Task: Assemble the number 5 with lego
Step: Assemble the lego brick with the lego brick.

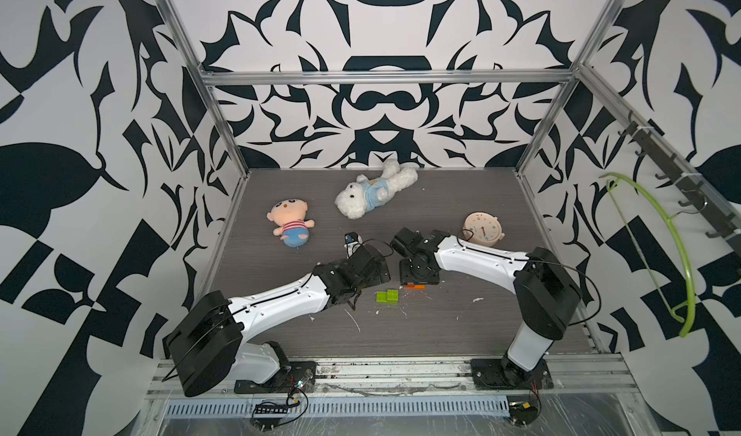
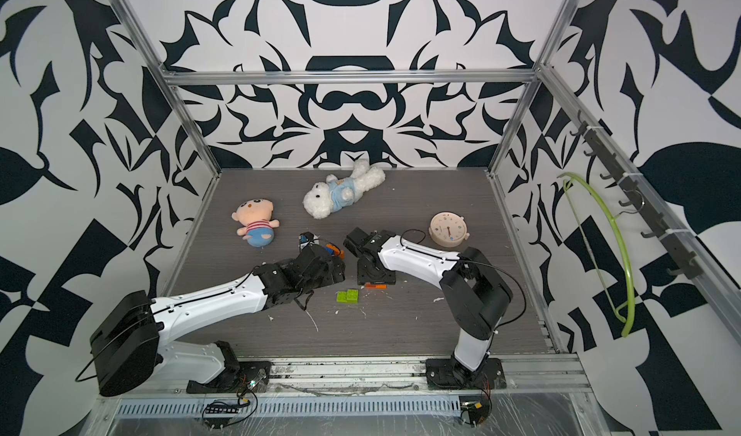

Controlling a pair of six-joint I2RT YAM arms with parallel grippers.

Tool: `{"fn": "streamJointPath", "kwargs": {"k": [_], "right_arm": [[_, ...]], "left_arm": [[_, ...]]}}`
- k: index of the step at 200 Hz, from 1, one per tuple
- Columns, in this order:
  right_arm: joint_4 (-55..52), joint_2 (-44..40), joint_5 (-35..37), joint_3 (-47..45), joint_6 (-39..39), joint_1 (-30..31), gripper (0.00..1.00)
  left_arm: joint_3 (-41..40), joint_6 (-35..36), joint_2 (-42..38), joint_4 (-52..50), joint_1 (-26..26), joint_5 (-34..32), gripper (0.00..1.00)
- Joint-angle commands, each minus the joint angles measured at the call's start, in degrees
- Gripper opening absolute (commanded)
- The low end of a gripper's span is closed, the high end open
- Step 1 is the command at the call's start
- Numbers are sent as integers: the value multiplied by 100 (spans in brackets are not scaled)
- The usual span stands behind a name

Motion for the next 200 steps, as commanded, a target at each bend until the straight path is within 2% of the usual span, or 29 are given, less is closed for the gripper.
{"fn": "streamJointPath", "kwargs": {"k": [1,42,96,200], "right_arm": [[-229,177,46,13,-44,39,57],[-206,133,154,-106,18,56,57],[113,273,-113,-347,2,56,56],[-24,511,-215,-230,-165,30,55]], "left_arm": [[38,18,5,-89,8,-25,99],[82,27,19,-107,8,-32,99],[131,37,91,-112,8,0,99],[226,58,165,-149,8,38,99]]}}
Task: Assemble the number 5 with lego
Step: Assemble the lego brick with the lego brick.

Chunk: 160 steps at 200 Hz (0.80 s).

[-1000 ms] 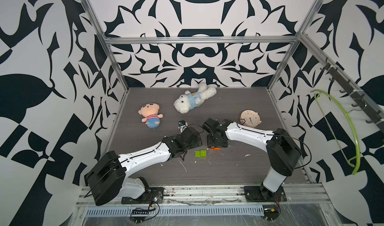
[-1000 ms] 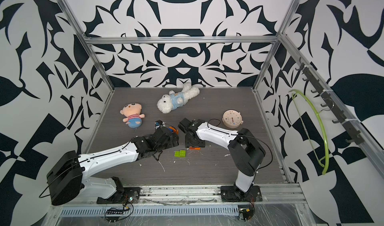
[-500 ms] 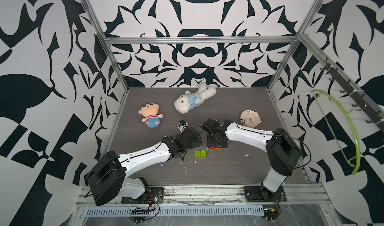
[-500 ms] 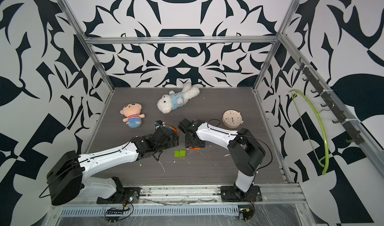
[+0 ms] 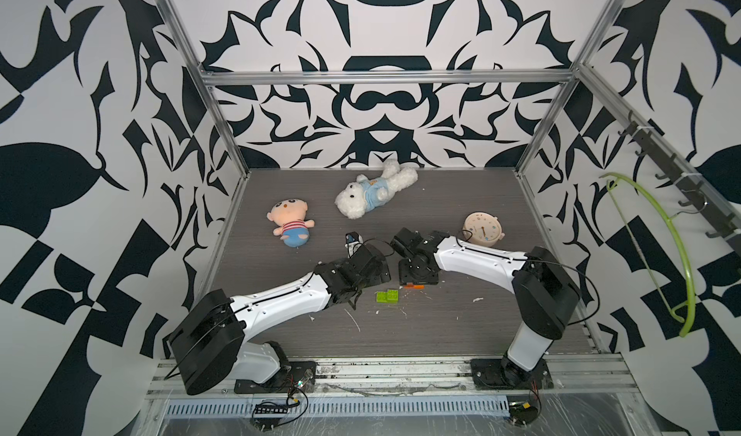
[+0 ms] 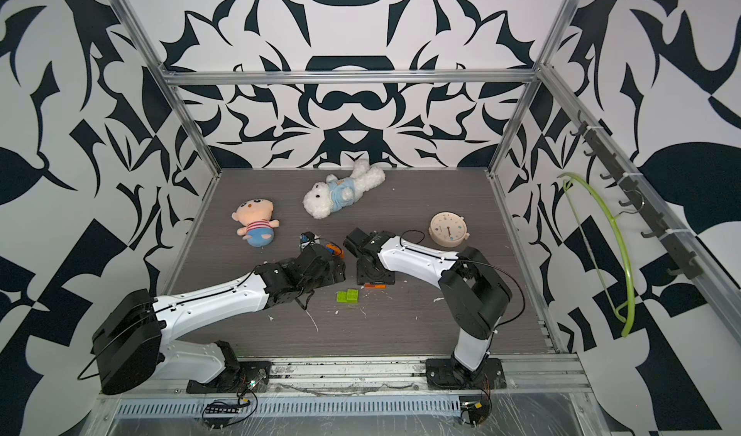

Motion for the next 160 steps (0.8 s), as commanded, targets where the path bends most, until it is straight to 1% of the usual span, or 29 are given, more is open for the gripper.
{"fn": "streamJointPath", "kwargs": {"k": [1,109,160], "right_arm": [[-181,468,-169,-166,-117,21,54],[-226,393,-49,-182,-109,26,55],[-226,292,-37,-140,-117,25,57]], "left_arm": [[150,43,71,-103,8,31,99],[175,48,88,-111,8,26,99],[192,45,89,-105,8,30,99]]}}
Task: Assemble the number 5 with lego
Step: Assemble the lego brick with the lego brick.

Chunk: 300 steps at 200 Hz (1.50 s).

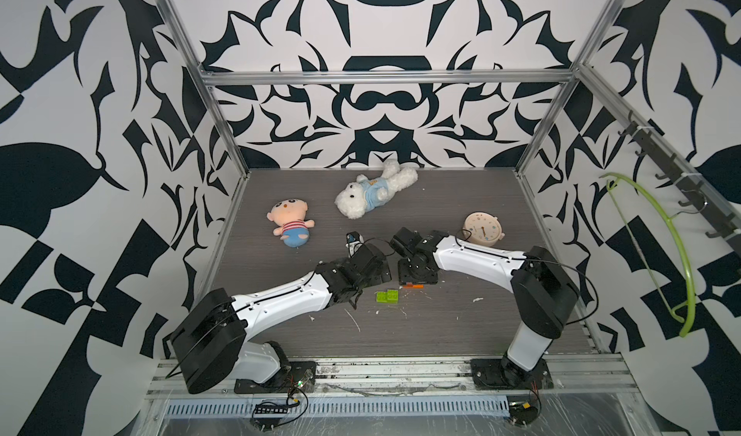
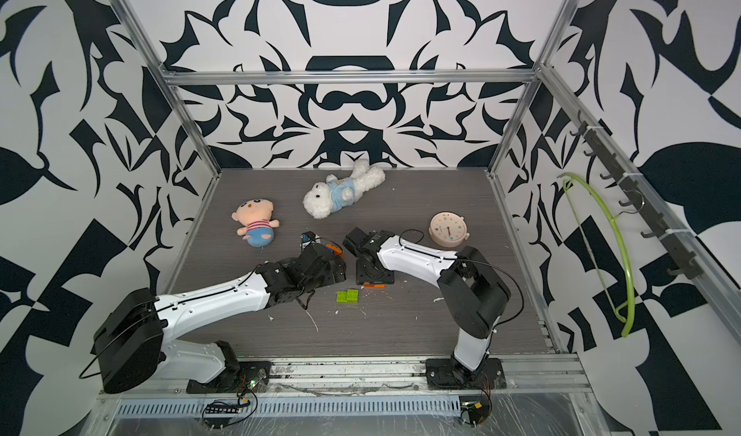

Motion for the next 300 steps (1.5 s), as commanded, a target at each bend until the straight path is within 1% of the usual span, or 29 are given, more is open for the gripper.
{"fn": "streamJointPath", "kwargs": {"k": [1,29,92,165,197,234,284,300], "right_arm": [[-206,247,-20,-192,-78,23,57],[-181,146,-63,-128,-78,27,60],[-161,6,-86,-68,-42,19,76],[-133,4,-15,-35,-15,-22,86],[92,98,-208,-113,-17,-166,86],[111,264,-224,-72,8,-192,86],[156,454,-231,-111,28,-196,78],[81,446,-144,-118,37,-192,76]], "left_arm": [[164,39,43,-99,8,8,99],[188,51,39,-100,8,7,99],[156,59,-18,-116,8,3,99],[113,54,-60,-114,8,-24,99],[96,58,-76,-118,8,-14,99],[50,31,-122,-124,8,-37,99],[50,33,-124,-147,8,-62,99],[50,33,-115,-148,8,-67,99]]}}
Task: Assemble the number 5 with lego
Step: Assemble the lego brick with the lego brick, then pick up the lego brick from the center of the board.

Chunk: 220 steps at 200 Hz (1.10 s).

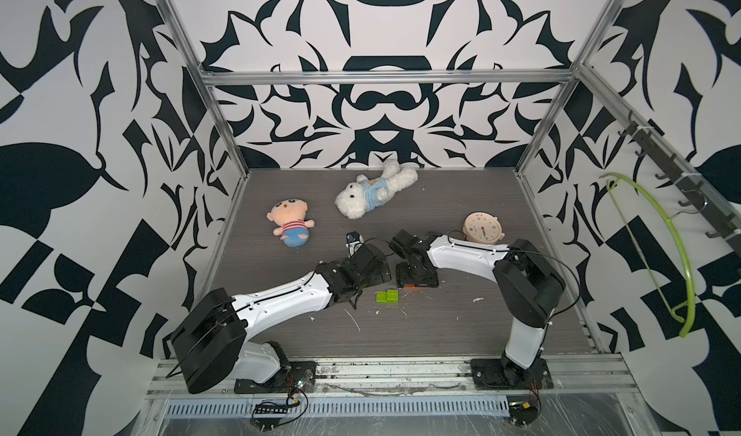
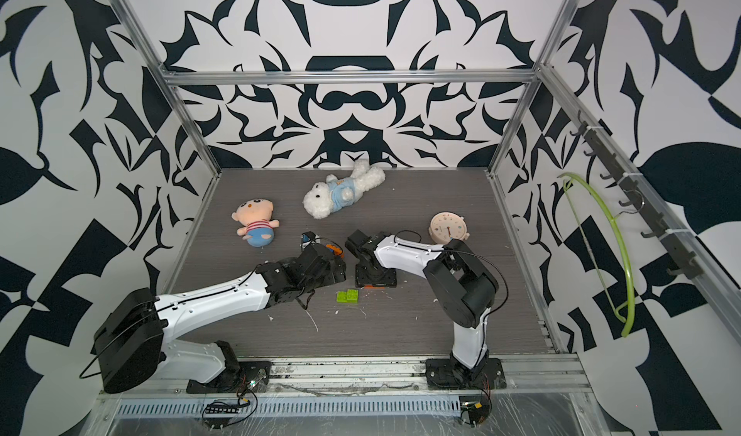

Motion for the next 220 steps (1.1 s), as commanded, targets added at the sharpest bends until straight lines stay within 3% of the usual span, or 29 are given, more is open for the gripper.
{"fn": "streamJointPath", "kwargs": {"k": [1,61,161,220], "right_arm": [[-154,-57,123,-45,54,-6,76],[-183,-126,151,-99,35,-8,68],[-564,-594,229,64,47,5,65],[-792,-826,184,387,449,492,65]], "left_arm": [[43,33,-107,-116,6,-62,99],[43,15,-72,-97,6,-45,99],[-50,-28,-226,-171,6,-146,99],[-388,-147,-810,-338,6,-426,99]]}}
